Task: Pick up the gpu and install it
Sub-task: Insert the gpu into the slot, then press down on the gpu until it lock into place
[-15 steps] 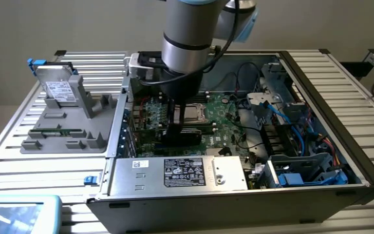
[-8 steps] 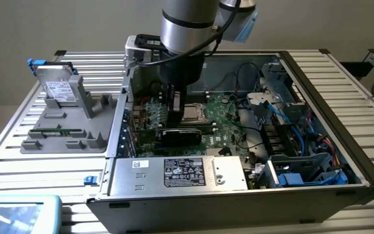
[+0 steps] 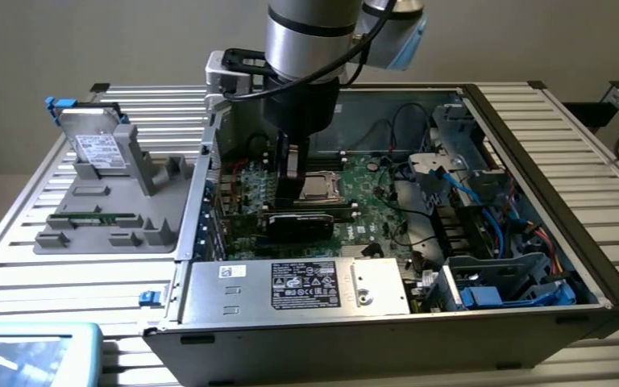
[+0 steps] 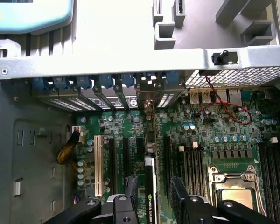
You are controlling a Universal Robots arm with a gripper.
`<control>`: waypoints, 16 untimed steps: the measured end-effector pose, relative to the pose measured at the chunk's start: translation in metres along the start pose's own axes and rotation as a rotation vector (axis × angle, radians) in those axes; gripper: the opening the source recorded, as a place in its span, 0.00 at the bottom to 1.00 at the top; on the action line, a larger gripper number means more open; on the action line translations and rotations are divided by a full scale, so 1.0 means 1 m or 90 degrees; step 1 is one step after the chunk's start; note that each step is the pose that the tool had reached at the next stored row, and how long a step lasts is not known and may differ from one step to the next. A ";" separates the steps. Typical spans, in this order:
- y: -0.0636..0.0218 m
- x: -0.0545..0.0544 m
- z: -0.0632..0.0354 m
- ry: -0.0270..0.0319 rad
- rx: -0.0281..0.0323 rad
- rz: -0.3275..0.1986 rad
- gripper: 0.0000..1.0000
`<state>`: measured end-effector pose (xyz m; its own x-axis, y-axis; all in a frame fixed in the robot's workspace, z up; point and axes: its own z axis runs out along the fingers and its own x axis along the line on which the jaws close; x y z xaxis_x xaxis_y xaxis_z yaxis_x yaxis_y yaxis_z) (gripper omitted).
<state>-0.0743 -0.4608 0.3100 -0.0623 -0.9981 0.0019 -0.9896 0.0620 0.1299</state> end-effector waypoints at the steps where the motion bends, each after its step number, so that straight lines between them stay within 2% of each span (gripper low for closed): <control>1: 0.0000 0.000 0.0000 0.0001 0.0000 0.000 0.42; 7: 0.0000 0.000 0.0000 0.0001 0.0000 0.000 0.40; 10: 0.0000 0.000 0.0000 0.0001 0.0000 0.000 0.22; 11: 0.0000 0.000 0.0000 0.0001 0.0000 0.000 0.22; 13: 0.0000 0.000 0.0000 0.0000 0.0000 0.000 0.12; 14: 0.0000 0.000 0.0000 0.0001 0.0001 0.000 0.12; 15: 0.0002 0.000 0.0001 0.0000 0.0016 0.000 0.12; 16: 0.0014 0.000 0.0002 -0.0004 0.0094 0.000 0.12</control>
<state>-0.0757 -0.4608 0.3100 -0.0624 -0.9981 0.0014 -0.9914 0.0621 0.1153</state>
